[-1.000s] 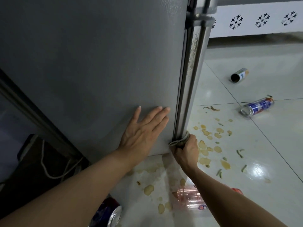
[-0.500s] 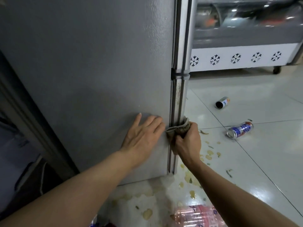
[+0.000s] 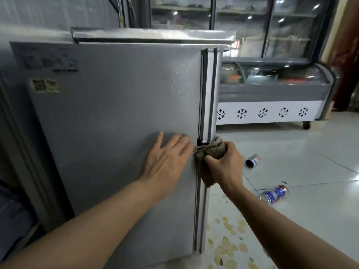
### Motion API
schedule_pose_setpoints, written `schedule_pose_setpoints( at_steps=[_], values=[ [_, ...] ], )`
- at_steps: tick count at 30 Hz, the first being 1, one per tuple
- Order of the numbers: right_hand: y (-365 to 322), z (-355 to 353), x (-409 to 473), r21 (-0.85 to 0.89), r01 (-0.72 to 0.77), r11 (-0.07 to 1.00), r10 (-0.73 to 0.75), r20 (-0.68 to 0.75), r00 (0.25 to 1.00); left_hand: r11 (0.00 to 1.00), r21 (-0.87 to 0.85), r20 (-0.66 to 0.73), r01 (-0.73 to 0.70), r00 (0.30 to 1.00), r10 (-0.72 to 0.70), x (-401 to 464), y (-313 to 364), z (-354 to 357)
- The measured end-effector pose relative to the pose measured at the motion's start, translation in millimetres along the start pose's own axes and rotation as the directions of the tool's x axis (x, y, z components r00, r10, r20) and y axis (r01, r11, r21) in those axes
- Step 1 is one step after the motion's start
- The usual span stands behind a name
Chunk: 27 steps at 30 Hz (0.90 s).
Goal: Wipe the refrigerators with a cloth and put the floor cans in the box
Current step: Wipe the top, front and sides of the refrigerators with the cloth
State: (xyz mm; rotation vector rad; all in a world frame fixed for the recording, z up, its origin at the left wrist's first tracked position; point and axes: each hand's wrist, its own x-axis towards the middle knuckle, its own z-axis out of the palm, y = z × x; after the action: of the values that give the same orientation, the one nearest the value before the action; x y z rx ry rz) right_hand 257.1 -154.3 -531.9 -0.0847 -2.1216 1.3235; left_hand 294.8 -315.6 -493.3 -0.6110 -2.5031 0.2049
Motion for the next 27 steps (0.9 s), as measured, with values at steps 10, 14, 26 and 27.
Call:
schedule_pose_setpoints(
  at_steps=[10,14,26,27],
  values=[
    [-61,-14,37,-0.09,0.025,0.996,-0.032,-0.077,0.997,1.0,0.005,-0.021,0.002,1.0,-0.001,19,-9,-42],
    [-88,-21,54,-0.113,0.028,0.993,-0.037,-0.077,0.996,1.0,0.001,-0.097,0.011,0.995,-0.01,29,-17,-68],
    [-175,-46,95,-0.103,0.066,0.993,-0.083,-0.17,0.982,0.999,0.002,-0.249,0.037,0.968,-0.036,47,-47,-133],
    [-178,-47,94,-0.108,0.068,0.992,-0.087,-0.174,0.981,0.999,0.005,-0.251,0.037,0.967,-0.034,48,-49,-136]
  ],
)
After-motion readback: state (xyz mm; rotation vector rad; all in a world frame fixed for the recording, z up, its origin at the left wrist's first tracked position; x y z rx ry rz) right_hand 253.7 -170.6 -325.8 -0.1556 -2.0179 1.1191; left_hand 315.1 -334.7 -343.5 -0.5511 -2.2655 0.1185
